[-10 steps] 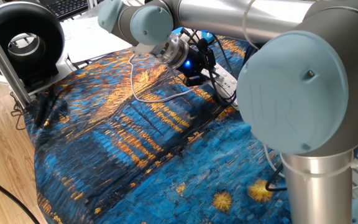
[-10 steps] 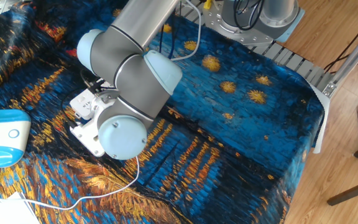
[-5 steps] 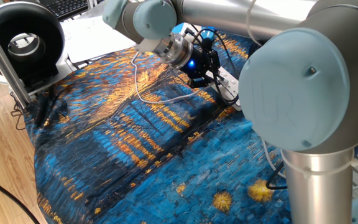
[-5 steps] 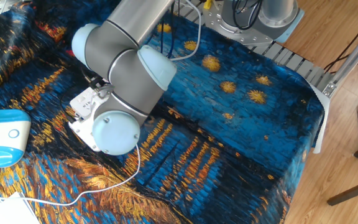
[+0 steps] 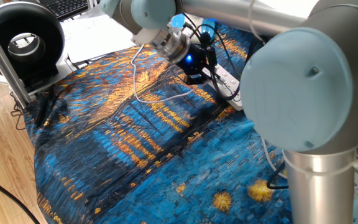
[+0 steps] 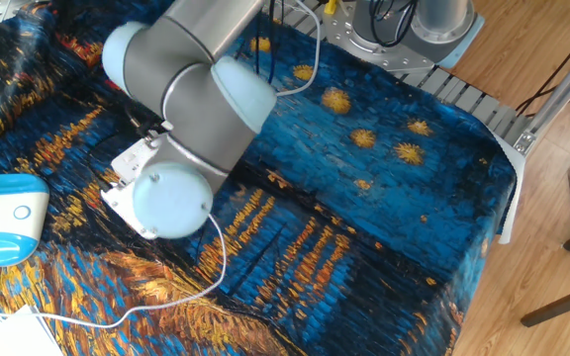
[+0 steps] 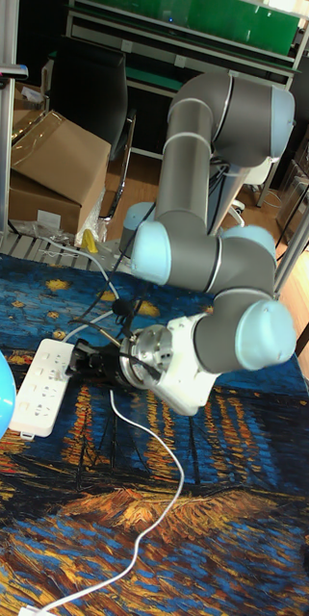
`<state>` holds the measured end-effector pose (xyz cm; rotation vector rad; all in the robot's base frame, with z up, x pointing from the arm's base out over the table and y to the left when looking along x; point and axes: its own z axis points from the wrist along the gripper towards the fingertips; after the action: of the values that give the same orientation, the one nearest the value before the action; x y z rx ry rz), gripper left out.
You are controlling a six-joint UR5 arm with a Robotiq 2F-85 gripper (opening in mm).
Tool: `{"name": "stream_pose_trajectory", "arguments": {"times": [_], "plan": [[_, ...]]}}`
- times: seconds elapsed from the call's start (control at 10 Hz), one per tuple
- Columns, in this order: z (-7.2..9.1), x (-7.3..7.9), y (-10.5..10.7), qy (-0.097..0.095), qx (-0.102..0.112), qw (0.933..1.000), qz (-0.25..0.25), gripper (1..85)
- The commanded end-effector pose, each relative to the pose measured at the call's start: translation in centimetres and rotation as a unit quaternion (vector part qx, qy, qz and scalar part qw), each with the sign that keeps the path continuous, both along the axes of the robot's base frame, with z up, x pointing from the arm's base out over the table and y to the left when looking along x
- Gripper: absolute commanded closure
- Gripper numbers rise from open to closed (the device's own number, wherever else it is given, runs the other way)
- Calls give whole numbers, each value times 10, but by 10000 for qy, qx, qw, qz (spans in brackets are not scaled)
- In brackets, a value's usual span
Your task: Plug in the power cord of the desk lamp, turn on the socket, and light up the desk lamp
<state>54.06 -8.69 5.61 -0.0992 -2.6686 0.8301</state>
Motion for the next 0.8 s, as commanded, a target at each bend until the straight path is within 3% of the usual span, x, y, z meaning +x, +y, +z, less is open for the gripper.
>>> {"name": "stream_pose_trajectory", "arguments": {"times": [0.0, 0.2, 0.3, 0.7], "plan": [[-3, 42, 14, -608, 543, 9948, 612, 843], [2, 52, 9, -785, 609, 9906, 945, 843], [6, 48, 9, -799, 613, 9901, 980, 843], [16, 35, 6, -628, 758, 9840, 1487, 843]]}}
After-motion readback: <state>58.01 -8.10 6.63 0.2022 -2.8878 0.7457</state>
